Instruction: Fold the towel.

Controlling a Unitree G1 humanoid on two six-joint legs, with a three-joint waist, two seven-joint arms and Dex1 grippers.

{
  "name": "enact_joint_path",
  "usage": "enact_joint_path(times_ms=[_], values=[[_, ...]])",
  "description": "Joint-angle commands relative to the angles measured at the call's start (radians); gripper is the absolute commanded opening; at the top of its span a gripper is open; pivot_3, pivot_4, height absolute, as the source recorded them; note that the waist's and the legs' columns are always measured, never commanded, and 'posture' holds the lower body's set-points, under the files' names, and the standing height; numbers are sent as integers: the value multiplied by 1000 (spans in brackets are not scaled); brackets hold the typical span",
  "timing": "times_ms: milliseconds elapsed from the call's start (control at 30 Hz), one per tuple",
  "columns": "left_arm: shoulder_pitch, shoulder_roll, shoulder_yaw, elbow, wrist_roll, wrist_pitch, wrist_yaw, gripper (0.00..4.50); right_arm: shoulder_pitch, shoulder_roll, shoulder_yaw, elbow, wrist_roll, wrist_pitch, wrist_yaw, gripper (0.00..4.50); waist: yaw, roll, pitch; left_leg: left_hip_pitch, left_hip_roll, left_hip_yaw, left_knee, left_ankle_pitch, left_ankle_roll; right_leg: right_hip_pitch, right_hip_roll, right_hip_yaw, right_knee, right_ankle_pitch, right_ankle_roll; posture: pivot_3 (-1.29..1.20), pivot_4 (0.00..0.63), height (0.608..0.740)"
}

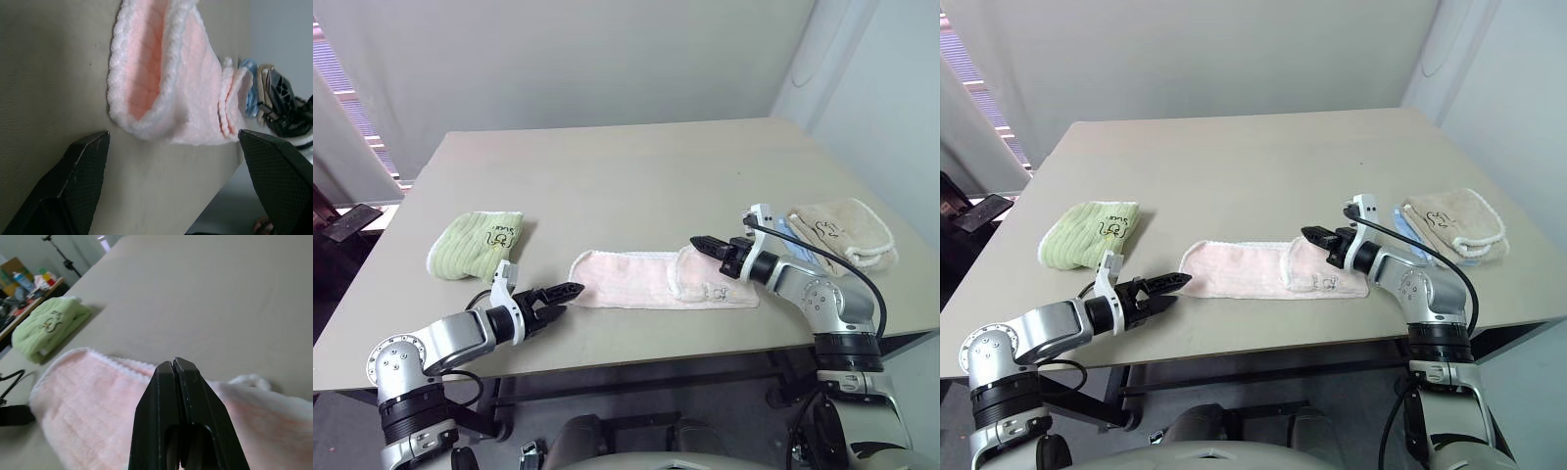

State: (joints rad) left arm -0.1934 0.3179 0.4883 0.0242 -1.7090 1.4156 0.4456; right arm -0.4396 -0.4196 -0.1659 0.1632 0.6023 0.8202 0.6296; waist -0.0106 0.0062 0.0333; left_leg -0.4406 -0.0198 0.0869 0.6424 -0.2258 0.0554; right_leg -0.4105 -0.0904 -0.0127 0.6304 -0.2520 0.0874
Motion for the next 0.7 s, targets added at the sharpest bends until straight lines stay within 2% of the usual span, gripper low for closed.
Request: enact_joint_path(times_ms=[33, 167, 400, 500, 700], values=[[-3, 13, -79, 39, -91, -106, 103, 4434, -30, -4, -26, -9, -6, -31, -11, 0, 0, 2, -2, 0, 0, 0, 0, 0, 0, 0, 0, 0, 0, 0, 0, 0, 0, 730], [8, 40, -154, 36, -146, -177, 143, 4434, -29, -2, -35, -2, -14, -41, -25, 0, 1, 4, -3, 0, 0, 2, -1, 0, 0, 1, -1, 0, -1, 1, -2, 0, 0, 730], [15, 67, -250, 51, -231, -272, 169, 4434, -25, -2, -41, -3, -28, -52, -51, 0, 2, 6, -3, 1, 0, 14, -17, 1, -2, -2, -7, -5, -10, 6, -5, 0, 0, 730], [8, 69, -280, 66, -237, -306, 180, 3858, -27, -5, -46, 7, -31, -56, -58, 0, 3, 8, -5, 1, 0, 15, -19, 1, -2, -1, -7, -5, -15, 7, -6, 0, 0, 730], [-1, 89, -333, 69, -244, -324, 189, 1684, -37, -14, -54, 25, -40, -58, -61, 0, 3, 8, -5, 0, 0, 17, -19, 2, -3, 0, -9, -5, -18, 7, -6, 0, 0, 730]])
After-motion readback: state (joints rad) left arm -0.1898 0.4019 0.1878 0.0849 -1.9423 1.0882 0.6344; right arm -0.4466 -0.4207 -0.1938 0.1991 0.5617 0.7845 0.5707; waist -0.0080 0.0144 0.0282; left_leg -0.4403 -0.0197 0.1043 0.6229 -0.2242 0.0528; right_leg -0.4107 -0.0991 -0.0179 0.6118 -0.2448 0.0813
